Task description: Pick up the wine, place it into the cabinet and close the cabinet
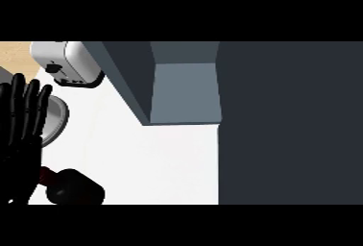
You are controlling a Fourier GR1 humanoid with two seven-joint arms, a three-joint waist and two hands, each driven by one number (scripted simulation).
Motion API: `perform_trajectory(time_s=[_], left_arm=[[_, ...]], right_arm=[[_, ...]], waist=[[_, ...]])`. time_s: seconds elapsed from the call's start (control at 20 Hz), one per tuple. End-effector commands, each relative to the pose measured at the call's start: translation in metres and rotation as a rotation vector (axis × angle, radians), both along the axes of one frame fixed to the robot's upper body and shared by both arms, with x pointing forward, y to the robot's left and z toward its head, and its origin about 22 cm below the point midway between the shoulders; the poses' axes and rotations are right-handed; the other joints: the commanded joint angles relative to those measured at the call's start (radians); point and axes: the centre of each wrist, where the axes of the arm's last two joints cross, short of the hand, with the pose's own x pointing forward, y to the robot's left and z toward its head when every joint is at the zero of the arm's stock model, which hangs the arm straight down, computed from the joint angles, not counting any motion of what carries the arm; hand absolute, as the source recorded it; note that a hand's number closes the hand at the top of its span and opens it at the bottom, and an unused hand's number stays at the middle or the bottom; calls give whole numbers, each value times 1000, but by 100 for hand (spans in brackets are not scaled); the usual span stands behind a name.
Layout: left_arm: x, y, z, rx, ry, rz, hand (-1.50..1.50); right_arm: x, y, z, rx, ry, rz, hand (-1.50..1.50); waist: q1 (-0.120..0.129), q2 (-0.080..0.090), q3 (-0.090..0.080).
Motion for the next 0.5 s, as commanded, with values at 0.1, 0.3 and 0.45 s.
perform_trajectory(time_s=[0.1, 0.3, 0.45], left_arm=[[-34, 19, 2, 29, 128, -92, -150], [-52, 22, -33, -174, 388, -176, -150], [-71, 38, -1, -182, 387, -177, -150]], right_arm=[[-21, 14, -4, 31, -27, 8, -150], [-31, 22, 1, 30, 56, 255, -150], [-32, 19, 24, 36, 42, 302, -150]], waist=[[25, -16, -4], [50, -20, -6], [40, -17, -4]])
